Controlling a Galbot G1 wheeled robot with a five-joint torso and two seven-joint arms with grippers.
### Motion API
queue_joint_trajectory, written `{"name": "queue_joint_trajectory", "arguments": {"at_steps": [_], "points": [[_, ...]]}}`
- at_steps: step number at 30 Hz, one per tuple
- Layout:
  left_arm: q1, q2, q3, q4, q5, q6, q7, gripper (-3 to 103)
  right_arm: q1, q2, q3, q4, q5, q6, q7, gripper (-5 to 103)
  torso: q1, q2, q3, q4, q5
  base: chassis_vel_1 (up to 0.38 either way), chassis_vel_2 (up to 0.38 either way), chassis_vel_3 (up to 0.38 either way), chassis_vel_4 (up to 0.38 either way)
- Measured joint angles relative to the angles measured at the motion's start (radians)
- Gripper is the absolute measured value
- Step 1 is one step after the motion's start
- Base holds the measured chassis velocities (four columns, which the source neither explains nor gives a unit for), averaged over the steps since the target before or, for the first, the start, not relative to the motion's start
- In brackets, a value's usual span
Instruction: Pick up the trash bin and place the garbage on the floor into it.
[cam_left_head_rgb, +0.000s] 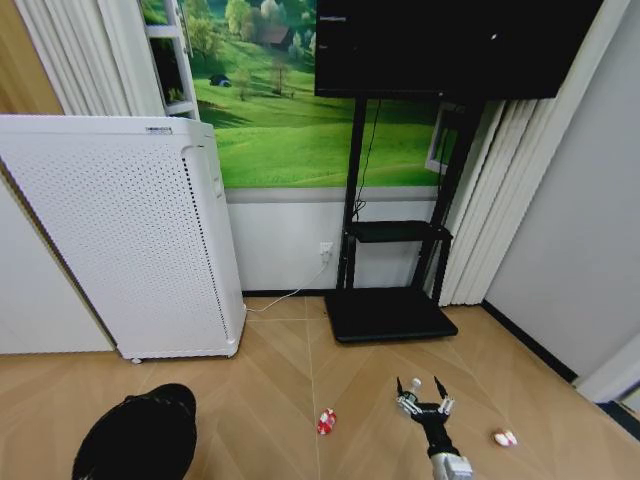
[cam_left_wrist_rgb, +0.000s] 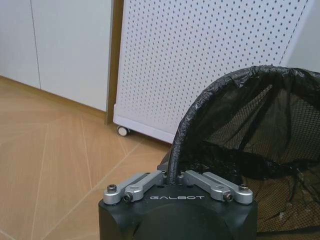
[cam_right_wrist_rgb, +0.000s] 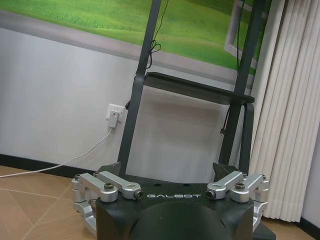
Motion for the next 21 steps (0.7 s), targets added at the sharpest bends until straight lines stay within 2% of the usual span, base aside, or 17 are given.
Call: {"name": "queue_joint_trajectory", "arguments": {"at_steps": [11,14,21], "points": [[0.007,-0.010,0.030,0.005,0.000,0.004,-0.002,0,0.004,0.005,-0.005,-0.013,0.002,0.016,-0.004,100,0.000,0.000,0.000,0.0000,0.0001,0.084,0.076,-0.078,-0.086],[0.001,-0.010,0.032,0.004,-0.001,0.007,-0.005,0,0.011,0.002,-0.006,-0.017,0.004,0.015,-0.008,100,0.000,0.000,0.000,0.0005,0.0000,0.205,0.185,-0.155,-0.200],[-0.003,-0.014,0.037,-0.002,-0.003,0.012,-0.005,0,0.026,-0.018,-0.006,-0.028,0.014,-0.005,-0.014,100,0.000,0.000,0.000,-0.0001,0.0004,0.223,0.212,-0.234,-0.249]]}}
